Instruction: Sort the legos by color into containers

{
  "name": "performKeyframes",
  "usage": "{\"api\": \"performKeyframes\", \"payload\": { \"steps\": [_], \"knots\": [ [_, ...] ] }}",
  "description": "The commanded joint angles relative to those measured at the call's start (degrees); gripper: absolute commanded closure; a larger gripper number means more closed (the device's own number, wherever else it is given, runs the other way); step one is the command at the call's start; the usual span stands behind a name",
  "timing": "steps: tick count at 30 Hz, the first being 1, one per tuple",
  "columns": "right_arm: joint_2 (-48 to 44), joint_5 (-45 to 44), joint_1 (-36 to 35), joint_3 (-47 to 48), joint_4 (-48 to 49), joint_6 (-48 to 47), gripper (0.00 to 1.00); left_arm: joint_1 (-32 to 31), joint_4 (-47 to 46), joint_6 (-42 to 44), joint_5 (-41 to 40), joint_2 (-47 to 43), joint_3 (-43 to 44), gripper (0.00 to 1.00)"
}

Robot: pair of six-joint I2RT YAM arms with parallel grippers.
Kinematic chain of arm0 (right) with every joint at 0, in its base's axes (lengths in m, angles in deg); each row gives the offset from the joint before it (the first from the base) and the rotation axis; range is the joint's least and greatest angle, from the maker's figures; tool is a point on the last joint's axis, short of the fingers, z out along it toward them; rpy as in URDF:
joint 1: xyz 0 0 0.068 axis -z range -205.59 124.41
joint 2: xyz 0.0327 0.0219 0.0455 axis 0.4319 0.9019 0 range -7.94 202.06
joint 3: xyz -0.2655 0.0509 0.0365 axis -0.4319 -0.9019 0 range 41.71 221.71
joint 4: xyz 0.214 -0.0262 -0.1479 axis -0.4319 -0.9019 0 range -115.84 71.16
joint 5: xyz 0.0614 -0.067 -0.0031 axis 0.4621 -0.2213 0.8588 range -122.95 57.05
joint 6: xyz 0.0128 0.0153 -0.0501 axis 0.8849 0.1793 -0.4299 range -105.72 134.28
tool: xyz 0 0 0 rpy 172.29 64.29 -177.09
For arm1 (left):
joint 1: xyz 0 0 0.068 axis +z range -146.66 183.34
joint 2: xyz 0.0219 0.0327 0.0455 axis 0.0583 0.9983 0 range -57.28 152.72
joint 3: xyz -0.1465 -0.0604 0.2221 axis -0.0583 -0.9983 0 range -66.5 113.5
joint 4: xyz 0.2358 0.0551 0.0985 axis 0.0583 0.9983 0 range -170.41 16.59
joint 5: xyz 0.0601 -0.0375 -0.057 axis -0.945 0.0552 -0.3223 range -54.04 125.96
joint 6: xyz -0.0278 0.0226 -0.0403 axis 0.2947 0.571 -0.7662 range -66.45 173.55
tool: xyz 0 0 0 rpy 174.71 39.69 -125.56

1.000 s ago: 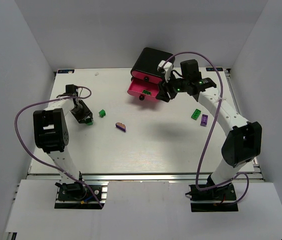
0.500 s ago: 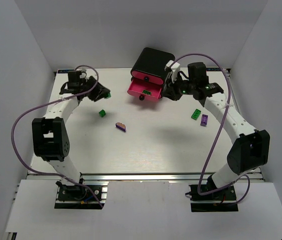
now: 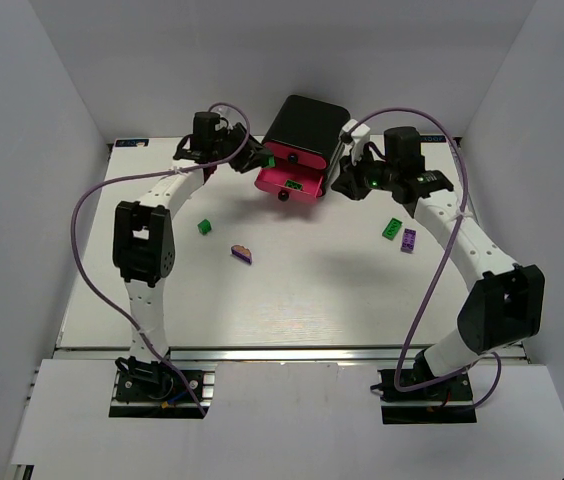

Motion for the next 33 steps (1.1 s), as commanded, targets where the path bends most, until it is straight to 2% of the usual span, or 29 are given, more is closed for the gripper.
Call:
{"api": "performKeyframes", "payload": {
  "steps": [1, 3, 7, 11, 13, 16, 19, 23, 24, 25, 26, 28, 30, 31, 33],
  "knots": [
    [-2.71, -0.24, 0.5, -1.04, 2.9, 0.8, 0.78, -0.76, 1.81, -0.74, -1.93, 0.15, 2.6, 0.66],
    [-2.8, -0.24, 0.77, -1.3, 2.99, 0.8, 0.78, -1.9, 1.98, -0.83, -1.94, 1.81, 3.74, 0.63],
    [-2.88, -0.15, 1.21, -1.83, 2.72, 0.54, 0.76, -2.43, 4.62, 0.05, -1.94, 5.68, 9.01, 0.49],
    [-3.58, -0.15, 1.64, -2.8, 2.28, 0.28, 0.7, -2.96, 5.06, -0.39, -2.29, 7.27, 11.56, 0.4],
    [-4.2, -0.58, 1.99, -3.15, 1.85, 0.1, 0.59, -2.96, 5.06, -0.56, -2.29, 6.83, 11.65, 0.34],
    [-5.17, -1.99, 2.87, -4.29, 0.97, 0.89, 0.47, -2.96, 5.33, -0.39, -2.38, 4.73, 10.25, 0.31],
    [-5.0, -4.61, 4.36, -4.91, -0.52, 4.03, 0.42, -2.96, 4.8, -0.39, -2.38, 1.14, 7.35, 0.31],
    [0.0, -12.68, 8.13, -3.5, -6.93, 9.14, 0.43, -1.82, 4.71, 1.54, -2.99, -5.62, 4.98, 0.4],
    [1.32, -14.46, 8.76, -3.15, -9.12, 10.11, 0.44, -1.82, 4.88, 3.11, -4.39, -7.65, 4.02, 0.51],
    [2.47, -18.48, 9.81, -2.28, -10.01, 11.34, 0.44, -1.12, 5.15, 4.17, -5.36, -9.76, 1.31, 0.58],
    [4.83, -18.52, 10.78, -1.75, -11.33, 11.09, 0.44, -0.5, 5.41, 5.4, -6.24, -14.05, -0.02, 0.63],
    [7.56, -19.22, 11.75, 0.61, -15.01, 10.82, 0.42, 0.11, 7.16, 9.0, -8.61, -18.2, -3.36, 0.66],
    [12.04, -19.48, 13.42, 2.64, -17.22, 12.31, 0.41, 0.82, 8.92, 11.12, -9.76, -23.74, -9.16, 0.56],
    [13.45, -20.18, 13.68, 3.96, -19.84, 13.19, 0.4, 1.6, 9.54, 11.39, -11.07, -25.5, -11.35, 0.43],
    [16.53, -20.19, 14.91, 6.69, -20.74, 14.68, 0.39, 2.31, 10.33, 11.83, -12.13, -30.32, -18.47, 0.39]
  ]
}}
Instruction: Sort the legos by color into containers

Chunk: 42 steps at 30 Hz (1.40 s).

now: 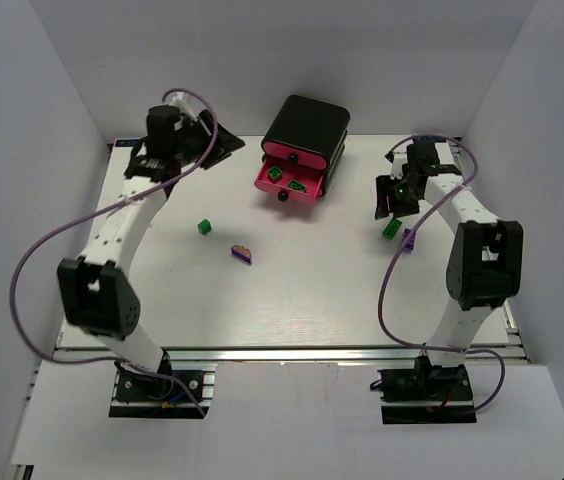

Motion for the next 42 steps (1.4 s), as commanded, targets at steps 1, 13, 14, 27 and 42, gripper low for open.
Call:
{"api": "performKeyframes", "payload": {
  "steps": [1, 13, 14, 27, 42],
  "knots": [
    [2.03, -2.07, 1.43, 5.29, -5.16, 3.87, 0.39, 1.79, 3.23, 3.41, -4.05, -7.28, -8.8, 0.38],
    [4.49, -5.41, 2.05, 3.28, -6.21, 13.09, 0.27, 4.52, 5.51, 2.36, -8.88, -19.25, -25.96, 0.34],
    [4.75, -5.58, 2.13, 2.84, -6.04, 13.88, 0.27, 4.52, 5.78, 2.79, -9.23, -19.25, -25.96, 0.34],
    [10.64, -8.04, 2.14, 6.44, -5.16, 19.87, 0.11, 6.1, 9.47, 3.94, -11.43, -20.22, -25.7, 0.33],
    [17.76, -16.3, 1.87, 8.82, -4.19, 21.71, 0.35, 6.1, 12.72, 4.2, -14.86, -21.97, -26.58, 0.33]
  ]
}}
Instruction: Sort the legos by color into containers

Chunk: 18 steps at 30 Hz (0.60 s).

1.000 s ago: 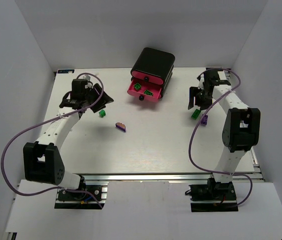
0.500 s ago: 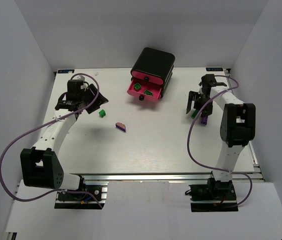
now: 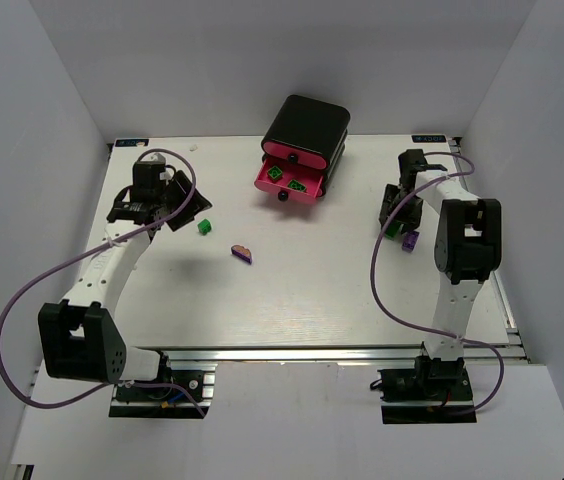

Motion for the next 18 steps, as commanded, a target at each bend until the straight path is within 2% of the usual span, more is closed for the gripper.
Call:
{"api": "performKeyframes", "payload": {
  "steps": [1, 4, 7, 8, 10, 11, 12, 14, 15, 17, 18],
  "knots": [
    [1.67, -2.27, 0.1, 1.1, 0.57, 1.02, 0.37, 0.31, 1.62, 0.99, -2.09, -2.92, -0.24, 0.33],
    [1.94, -1.31, 0.19, 0.75, 0.13, 0.4, 0.46, 0.31, 1.97, 0.99, -3.06, -3.36, -1.64, 0.31],
    [0.89, 0.89, -0.33, 1.27, 0.05, -1.61, 0.6, 0.83, 2.41, 0.91, -3.5, -3.09, -3.48, 0.24],
    [0.45, 3.15, -0.25, 1.79, 0.31, -4.23, 0.7, 0.84, 2.33, 0.82, -3.5, -2.92, -4.01, 0.21],
    [-1.74, 9.05, -0.25, 2.93, 2.32, -8.46, 0.8, 0.84, 2.06, 0.64, -3.59, -2.57, -5.33, 0.18],
    [-2.53, 13.42, -0.77, 2.94, 3.55, -11.0, 0.88, 1.44, 1.97, 0.55, -3.5, -2.3, -5.51, 0.18],
    [-4.72, 15.98, -0.86, 3.03, 4.78, -17.99, 0.91, 1.45, 1.8, 0.55, -3.59, -1.78, -5.69, 0.18],
    [-8.06, 21.5, -1.92, 2.68, 8.56, -23.74, 1.0, 2.06, 1.71, 0.55, -3.5, -0.99, -5.87, 0.17],
    [-9.04, 23.89, -2.27, 3.03, 9.09, -29.86, 1.0, 2.07, 1.45, 0.55, -3.24, -0.29, -5.78, 0.17],
    [-11.05, 31.17, -3.58, 4.17, 10.06, -34.65, 1.0, 2.07, 1.1, 0.55, -3.07, 0.33, -5.69, 0.17],
    [-11.5, 34.43, -4.37, 5.13, 9.37, -41.54, 1.0, 2.68, 0.57, 0.55, -2.98, 0.86, -5.69, 0.17]
  ]
}}
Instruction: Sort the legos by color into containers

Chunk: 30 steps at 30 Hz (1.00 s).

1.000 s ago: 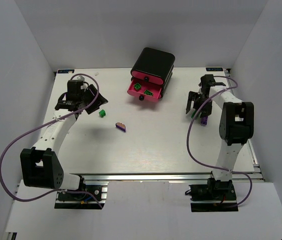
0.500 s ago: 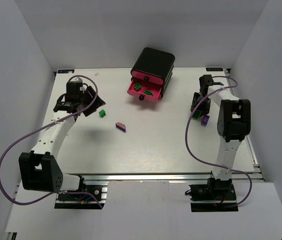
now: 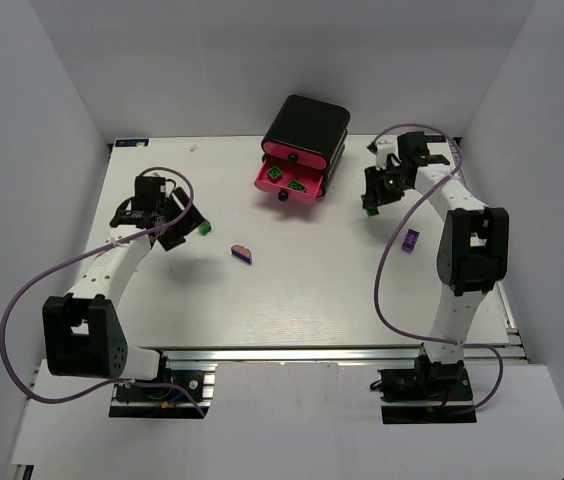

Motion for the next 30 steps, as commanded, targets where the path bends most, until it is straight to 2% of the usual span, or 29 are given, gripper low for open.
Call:
{"api": "performKeyframes", "payload": {
  "steps": [1, 5, 7, 10, 13, 18, 21, 29, 30],
  "knots": [
    [-6.81, 16.81, -2.56, 5.18, 2.9, -19.48, 1.0, 0.91, -1.57, 0.07, -0.01, 0.51, 0.23, 0.17],
    [-10.84, 24.47, -6.78, 5.19, 6.73, -30.39, 1.0, 1.43, -2.54, -0.1, 0.7, 2.01, 0.5, 0.17],
    [-11.38, 24.4, -9.77, 5.36, 8.59, -34.77, 1.0, 1.44, -3.16, -0.28, 0.96, 2.62, 0.41, 0.17],
    [-9.28, 20.81, -14.95, 8.6, 9.74, -37.61, 1.0, 1.96, -3.68, -0.63, 1.14, 4.11, 0.58, 0.17],
    [-4.19, 16.06, -17.84, 16.42, 7.9, -37.44, 0.96, 1.97, -3.69, -0.81, 1.32, 5.43, 1.64, 0.17],
    [4.69, 7.71, -20.23, 26.18, 5.79, -37.61, 0.91, 2.49, -4.39, -0.89, 1.93, 6.32, 2.25, 0.17],
    [7.6, 3.84, -21.2, 29.44, 3.95, -40.07, 0.84, 2.49, -4.56, -0.98, 2.37, 6.58, 2.26, 0.17],
    [7.43, 0.93, -21.73, 25.76, 2.89, -44.64, 0.7, 2.49, -5.7, -0.98, 2.72, 6.49, 0.85, 0.17],
    [7.43, 0.85, -21.99, 25.67, 2.54, -44.9, 0.59, 2.49, -5.79, -0.98, 2.98, 6.75, 0.85, 0.17]
  ]
}}
